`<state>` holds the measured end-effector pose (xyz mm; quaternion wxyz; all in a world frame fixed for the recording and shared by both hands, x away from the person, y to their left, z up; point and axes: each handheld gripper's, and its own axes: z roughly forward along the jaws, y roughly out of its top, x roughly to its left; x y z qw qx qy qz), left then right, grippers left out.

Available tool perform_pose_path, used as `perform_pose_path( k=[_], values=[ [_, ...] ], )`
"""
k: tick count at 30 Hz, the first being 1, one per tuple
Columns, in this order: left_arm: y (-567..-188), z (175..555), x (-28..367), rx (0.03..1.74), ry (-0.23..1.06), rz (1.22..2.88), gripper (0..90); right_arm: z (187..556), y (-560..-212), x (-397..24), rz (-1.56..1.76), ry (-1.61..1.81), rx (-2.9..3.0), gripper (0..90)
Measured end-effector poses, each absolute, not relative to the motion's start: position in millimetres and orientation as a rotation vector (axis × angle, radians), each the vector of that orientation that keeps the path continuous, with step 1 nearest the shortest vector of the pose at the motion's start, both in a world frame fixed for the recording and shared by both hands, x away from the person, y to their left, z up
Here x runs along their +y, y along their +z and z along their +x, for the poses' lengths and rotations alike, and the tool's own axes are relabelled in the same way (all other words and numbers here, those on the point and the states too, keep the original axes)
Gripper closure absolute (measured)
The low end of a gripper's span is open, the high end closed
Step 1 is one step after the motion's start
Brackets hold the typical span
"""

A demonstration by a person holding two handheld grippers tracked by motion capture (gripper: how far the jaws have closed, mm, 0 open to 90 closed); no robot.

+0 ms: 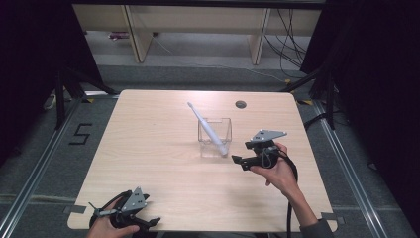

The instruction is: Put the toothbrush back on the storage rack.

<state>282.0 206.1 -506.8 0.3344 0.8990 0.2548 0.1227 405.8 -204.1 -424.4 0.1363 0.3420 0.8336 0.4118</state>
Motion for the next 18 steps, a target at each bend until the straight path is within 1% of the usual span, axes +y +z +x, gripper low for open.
perform_pose_path(
  k=[15,18],
  values=[
    [-507,281,206,0.668,0.329,2.335,15.7,399,-435,-212,0.998,1.165,2.418,26.7],
    [-507,281,206,0.668,0.33,2.334,15.7,395,-436,-212,1.041,1.164,2.428,26.7]
  ],
)
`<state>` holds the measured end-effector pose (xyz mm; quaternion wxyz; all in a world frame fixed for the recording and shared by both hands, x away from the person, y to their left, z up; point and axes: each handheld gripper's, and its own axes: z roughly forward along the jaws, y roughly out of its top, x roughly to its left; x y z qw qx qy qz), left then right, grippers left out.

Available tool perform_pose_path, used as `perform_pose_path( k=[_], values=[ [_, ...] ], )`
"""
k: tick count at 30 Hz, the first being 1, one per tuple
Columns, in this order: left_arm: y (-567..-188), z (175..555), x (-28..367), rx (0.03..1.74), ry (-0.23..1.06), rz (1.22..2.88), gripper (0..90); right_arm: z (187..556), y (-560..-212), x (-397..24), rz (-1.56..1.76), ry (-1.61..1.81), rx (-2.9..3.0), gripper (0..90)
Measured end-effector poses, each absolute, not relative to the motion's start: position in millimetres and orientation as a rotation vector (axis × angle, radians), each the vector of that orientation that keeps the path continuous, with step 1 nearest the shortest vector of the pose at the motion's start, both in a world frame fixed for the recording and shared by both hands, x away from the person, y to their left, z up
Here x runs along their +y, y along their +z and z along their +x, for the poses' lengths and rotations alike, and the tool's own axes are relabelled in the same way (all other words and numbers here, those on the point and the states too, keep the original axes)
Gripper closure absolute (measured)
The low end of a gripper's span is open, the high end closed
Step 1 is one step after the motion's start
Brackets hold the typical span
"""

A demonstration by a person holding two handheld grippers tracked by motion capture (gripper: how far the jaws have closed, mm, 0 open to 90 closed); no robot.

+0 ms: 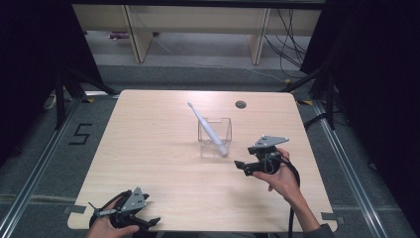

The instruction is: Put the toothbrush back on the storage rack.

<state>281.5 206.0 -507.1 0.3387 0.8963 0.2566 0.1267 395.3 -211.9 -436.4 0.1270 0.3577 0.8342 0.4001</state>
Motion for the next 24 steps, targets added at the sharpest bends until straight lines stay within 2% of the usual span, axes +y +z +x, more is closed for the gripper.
perform_pose_path(
  k=[24],
  values=[
    [-507,282,206,0.668,0.324,2.344,15.7,383,-454,-218,1.01,1.14,2.438,26.7]
  ],
)
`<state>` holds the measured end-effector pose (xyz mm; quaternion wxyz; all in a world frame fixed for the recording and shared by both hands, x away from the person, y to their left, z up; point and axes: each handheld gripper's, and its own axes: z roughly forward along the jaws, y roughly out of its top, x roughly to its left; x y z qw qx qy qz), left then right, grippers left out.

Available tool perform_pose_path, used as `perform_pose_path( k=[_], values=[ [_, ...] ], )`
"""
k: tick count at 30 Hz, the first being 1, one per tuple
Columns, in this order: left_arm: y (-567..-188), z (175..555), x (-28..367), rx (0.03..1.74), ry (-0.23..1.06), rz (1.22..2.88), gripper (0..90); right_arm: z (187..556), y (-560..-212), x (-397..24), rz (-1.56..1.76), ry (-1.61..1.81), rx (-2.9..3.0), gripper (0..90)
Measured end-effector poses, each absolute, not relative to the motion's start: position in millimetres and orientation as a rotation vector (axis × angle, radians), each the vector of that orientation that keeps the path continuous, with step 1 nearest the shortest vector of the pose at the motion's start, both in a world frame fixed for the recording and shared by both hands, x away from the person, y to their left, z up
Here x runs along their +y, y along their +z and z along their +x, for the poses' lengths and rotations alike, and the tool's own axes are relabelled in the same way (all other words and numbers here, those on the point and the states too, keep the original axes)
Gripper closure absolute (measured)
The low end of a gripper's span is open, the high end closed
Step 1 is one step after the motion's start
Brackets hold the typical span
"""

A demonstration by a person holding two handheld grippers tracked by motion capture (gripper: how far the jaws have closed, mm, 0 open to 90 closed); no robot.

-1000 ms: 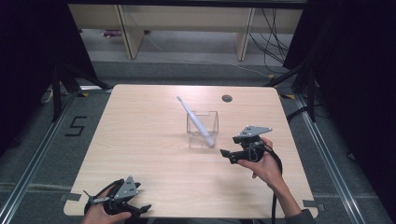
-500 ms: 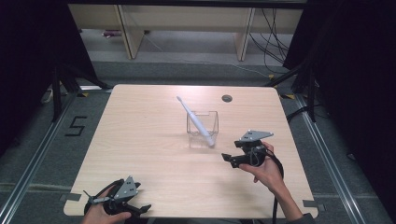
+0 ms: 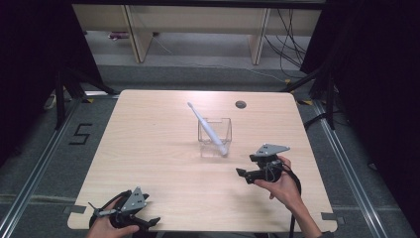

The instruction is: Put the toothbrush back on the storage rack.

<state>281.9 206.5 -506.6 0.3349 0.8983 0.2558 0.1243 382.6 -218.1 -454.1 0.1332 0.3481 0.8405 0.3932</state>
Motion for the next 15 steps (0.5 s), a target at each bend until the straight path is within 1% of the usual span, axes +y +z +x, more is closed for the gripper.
perform_pose_path(
  k=[3,12,13,15],
  values=[
    [-507,282,206,0.668,0.327,2.339,15.7,378,-456,-218,1.082,1.142,2.436,26.7],
    [-507,282,206,0.67,0.326,2.342,15.8,375,-462,-222,1.022,1.149,2.449,26.7],
    [-507,282,207,0.669,0.326,2.342,15.7,372,-462,-222,1.071,1.141,2.44,26.6],
    [-506,282,207,0.669,0.326,2.342,15.7,371,-463,-223,1.063,1.142,2.446,24.9]
  ],
)
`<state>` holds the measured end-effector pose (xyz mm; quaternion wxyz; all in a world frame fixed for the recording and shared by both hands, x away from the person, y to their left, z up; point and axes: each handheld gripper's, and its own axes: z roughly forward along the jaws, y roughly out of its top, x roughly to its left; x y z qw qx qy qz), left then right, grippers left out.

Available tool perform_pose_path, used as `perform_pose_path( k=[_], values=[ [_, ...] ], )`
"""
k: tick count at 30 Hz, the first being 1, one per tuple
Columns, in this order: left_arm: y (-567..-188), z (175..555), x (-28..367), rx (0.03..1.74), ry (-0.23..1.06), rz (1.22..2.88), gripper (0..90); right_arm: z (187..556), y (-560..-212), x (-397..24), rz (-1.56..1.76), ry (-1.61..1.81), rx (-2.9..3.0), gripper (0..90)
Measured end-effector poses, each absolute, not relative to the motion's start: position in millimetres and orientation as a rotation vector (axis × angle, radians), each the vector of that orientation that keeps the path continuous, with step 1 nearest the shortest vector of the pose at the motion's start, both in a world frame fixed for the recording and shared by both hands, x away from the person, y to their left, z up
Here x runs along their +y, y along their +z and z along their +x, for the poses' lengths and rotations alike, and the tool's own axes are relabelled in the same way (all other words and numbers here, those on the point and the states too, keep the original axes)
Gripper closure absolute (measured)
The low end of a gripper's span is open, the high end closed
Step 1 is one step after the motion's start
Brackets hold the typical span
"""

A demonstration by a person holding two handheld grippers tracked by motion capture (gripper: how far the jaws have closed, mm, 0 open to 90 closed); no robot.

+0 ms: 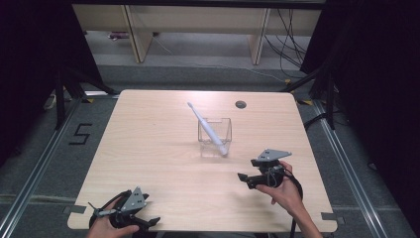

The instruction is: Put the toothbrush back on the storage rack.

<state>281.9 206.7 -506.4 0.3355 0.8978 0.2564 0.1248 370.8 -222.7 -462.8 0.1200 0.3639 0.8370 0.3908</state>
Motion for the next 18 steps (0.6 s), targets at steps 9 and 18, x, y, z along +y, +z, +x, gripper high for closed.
perform_pose_path(
  k=[9,18],
  values=[
    [-507,282,207,0.671,0.325,2.345,15.8,362,-471,-224,1.047,1.158,2.463,18.6],
    [-507,282,207,0.67,0.326,2.345,15.8,352,-477,-229,1.052,1.18,2.46,18.5]
  ],
)
